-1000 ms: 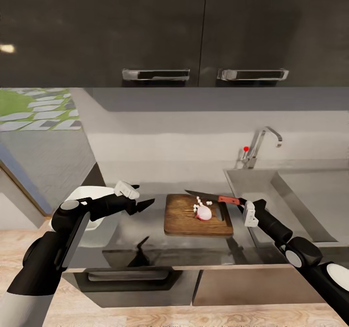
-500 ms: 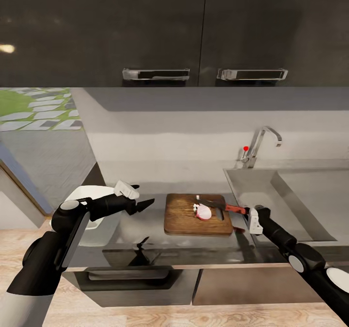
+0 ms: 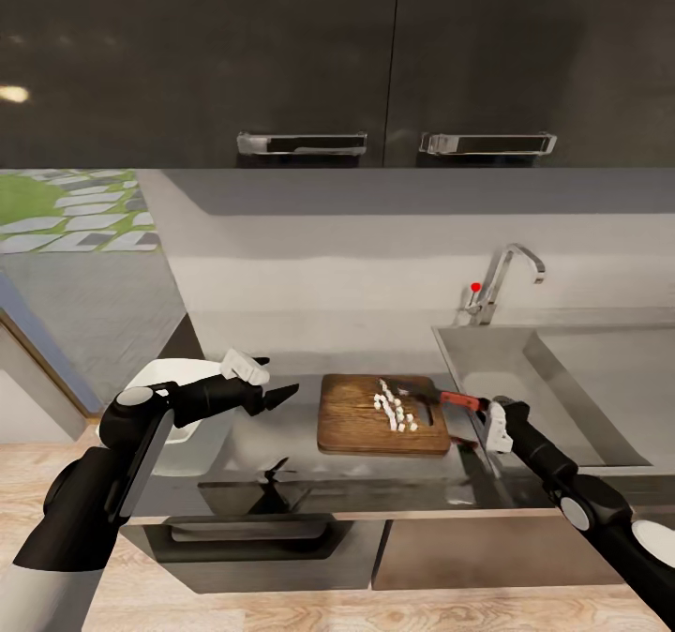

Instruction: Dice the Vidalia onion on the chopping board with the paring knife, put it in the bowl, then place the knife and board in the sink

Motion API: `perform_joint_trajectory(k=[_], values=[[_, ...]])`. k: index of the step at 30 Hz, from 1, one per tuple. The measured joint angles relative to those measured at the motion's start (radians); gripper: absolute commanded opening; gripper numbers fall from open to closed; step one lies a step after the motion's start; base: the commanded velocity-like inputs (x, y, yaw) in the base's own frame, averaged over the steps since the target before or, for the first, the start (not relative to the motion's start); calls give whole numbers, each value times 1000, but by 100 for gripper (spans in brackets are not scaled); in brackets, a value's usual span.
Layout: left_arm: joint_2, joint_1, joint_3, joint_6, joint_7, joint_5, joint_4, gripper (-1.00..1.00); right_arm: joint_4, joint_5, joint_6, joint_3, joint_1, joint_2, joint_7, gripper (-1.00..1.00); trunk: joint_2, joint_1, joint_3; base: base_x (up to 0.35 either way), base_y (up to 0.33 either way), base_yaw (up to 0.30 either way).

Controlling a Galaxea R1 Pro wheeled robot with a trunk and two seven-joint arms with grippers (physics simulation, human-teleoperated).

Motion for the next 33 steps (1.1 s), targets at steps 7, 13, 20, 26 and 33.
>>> perform_joint_trajectory(k=[7,13,20,26,33], values=[[0,0,0,0,0,0,0,100,-90,-1,-1,-26,0,0,-24,-100,0,0,0,0,0,0],[0,0,0,0,0,0,0,100,-124,-3,-4,-110,0,0,-17,-100,0,0,0,0,0,0],[-3,0,1,-1,3,0,0,100,-126,-121,-27,-410,0,-1,311,-100,0,0,0,0,0,0],[-4,0,1,-1,4,0,-1,100,-125,-536,-20,-491,0,0,596,-100,0,0,0,0,0,0],[-5,0,4,-2,5,0,-1,100,-122,-748,27,-497,1,13,654,-100,0,0,0,24,-78,0]])
